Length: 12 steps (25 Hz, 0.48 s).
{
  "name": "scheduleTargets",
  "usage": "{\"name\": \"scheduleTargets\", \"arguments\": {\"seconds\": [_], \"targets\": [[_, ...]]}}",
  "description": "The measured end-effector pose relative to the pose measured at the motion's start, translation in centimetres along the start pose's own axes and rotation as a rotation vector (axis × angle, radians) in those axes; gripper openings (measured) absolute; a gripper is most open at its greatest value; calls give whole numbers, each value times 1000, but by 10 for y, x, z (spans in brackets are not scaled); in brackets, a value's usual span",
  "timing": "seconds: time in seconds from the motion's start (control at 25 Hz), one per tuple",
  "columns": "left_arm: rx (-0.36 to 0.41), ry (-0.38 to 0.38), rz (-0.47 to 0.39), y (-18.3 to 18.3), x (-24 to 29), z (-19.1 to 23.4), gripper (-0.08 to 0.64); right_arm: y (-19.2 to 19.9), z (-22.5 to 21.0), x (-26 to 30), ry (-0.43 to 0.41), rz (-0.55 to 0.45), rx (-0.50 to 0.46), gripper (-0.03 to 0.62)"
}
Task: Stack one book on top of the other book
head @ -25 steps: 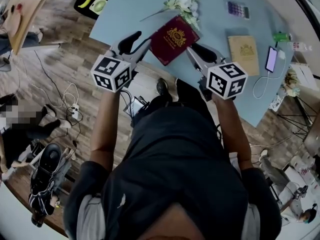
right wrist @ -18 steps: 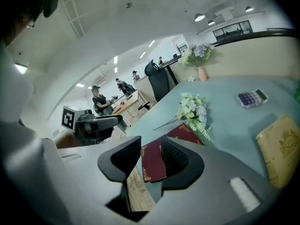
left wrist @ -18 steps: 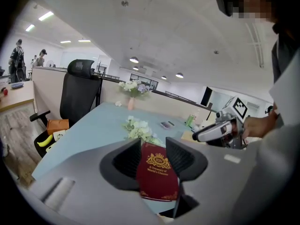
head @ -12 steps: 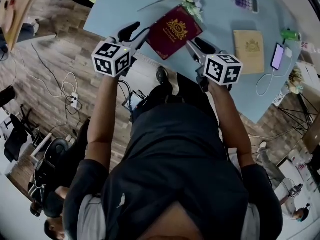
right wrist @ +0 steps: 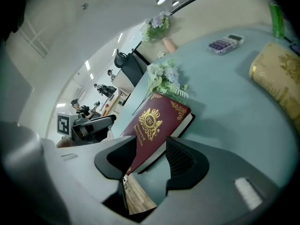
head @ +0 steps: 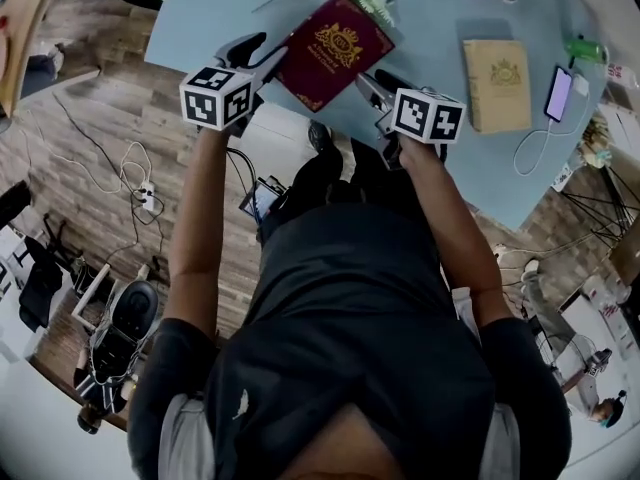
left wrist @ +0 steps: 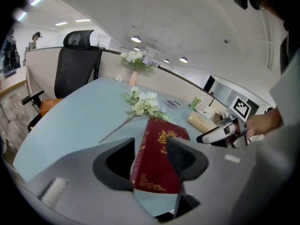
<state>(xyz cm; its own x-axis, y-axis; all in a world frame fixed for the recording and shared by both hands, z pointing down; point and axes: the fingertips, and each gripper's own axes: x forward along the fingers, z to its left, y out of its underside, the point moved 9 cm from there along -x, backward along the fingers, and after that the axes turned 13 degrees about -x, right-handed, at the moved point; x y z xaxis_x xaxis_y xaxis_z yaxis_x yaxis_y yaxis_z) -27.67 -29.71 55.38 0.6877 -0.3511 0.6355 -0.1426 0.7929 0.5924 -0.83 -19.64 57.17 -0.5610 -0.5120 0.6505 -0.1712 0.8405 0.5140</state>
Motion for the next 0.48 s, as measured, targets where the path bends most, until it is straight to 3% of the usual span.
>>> {"name": "scheduleTargets", "arguments": {"seconds": [0.48], "targets": [[27, 30, 209, 19, 49, 10, 252, 14, -13, 37, -3, 43, 42, 176]]}}
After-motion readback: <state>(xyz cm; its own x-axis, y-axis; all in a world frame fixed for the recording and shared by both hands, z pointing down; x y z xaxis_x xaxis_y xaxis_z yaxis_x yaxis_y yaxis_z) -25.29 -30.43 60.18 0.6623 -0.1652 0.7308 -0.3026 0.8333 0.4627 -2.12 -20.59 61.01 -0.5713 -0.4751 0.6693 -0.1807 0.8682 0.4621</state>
